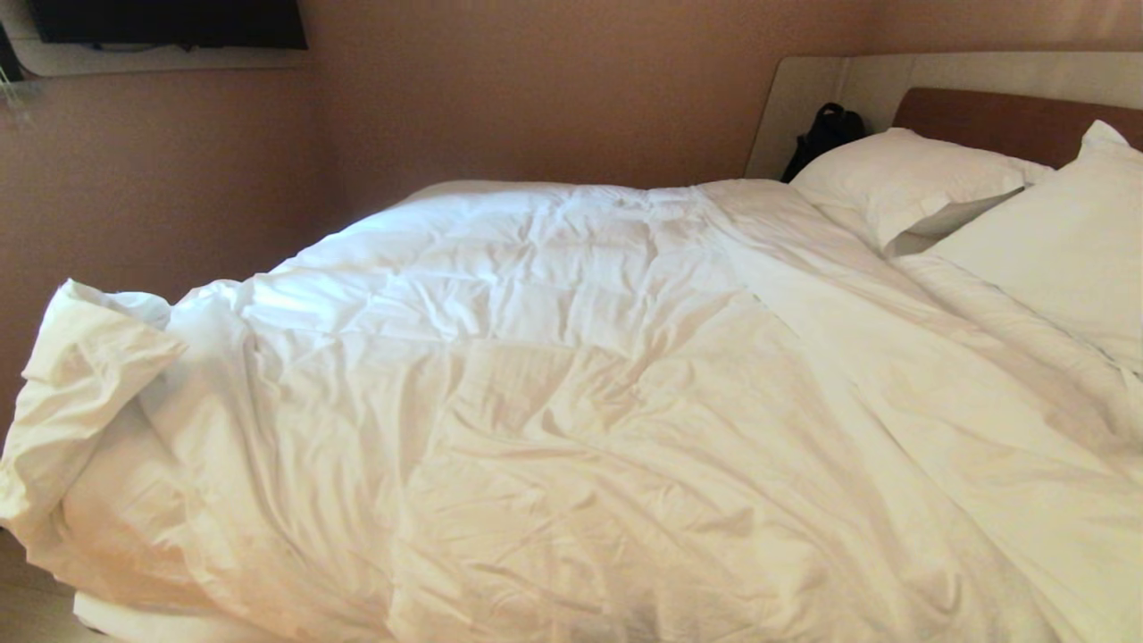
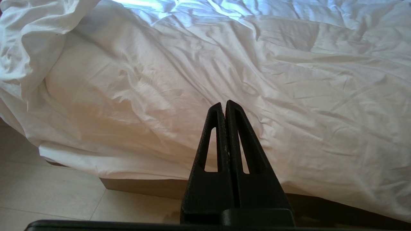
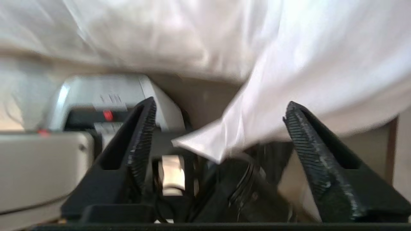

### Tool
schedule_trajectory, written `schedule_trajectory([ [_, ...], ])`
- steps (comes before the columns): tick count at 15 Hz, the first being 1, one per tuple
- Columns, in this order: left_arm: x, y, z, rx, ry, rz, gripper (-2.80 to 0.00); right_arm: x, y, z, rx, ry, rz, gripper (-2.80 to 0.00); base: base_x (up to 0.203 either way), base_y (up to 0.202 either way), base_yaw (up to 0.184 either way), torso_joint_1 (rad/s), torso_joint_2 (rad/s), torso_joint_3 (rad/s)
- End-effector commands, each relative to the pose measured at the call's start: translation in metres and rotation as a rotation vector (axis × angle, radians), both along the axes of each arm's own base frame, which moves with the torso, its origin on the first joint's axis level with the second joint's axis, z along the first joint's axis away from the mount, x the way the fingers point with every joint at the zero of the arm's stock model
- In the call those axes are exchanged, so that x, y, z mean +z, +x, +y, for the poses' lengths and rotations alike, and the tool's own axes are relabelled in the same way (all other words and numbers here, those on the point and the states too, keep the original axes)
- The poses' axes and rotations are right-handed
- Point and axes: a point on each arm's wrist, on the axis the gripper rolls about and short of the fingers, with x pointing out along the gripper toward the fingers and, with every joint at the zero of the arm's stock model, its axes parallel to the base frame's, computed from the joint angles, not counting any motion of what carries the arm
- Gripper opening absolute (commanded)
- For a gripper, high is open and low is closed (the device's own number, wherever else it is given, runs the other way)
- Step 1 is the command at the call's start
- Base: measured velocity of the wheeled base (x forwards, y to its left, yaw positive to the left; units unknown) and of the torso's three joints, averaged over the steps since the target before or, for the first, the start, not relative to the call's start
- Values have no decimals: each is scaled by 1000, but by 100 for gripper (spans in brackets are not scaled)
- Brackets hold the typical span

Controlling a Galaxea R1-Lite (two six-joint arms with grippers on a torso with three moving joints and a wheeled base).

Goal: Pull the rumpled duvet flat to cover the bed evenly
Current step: Flatten the corners of the folded blanket

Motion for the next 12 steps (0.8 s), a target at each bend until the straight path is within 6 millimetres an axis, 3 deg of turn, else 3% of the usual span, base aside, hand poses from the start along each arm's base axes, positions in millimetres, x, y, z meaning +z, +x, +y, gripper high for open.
schedule_trajectory([
  [1, 0, 0, 0, 1, -1, 0, -280, 18, 7, -4, 43, 75, -79, 0, 0, 0, 0, 0, 0, 0],
  [3, 0, 0, 0, 1, -1, 0, -280, 29, 24, -22, 12, 126, -72, 0, 0, 0, 0, 0, 0, 0],
  [4, 0, 0, 0, 1, -1, 0, -280, 33, 32, -31, -18, 137, -70, -280, 0, 0, 0, 0, 0, 0],
  [7, 0, 0, 0, 1, -1, 0, -280, 35, 57, -61, -159, 99, -52, -280, 0, 0, 0, 0, 0, 0],
  [12, 0, 0, 0, 1, -1, 0, -280, 18, 90, -99, -276, 132, -4, -280, 0, 0, 0, 0, 0, 0],
])
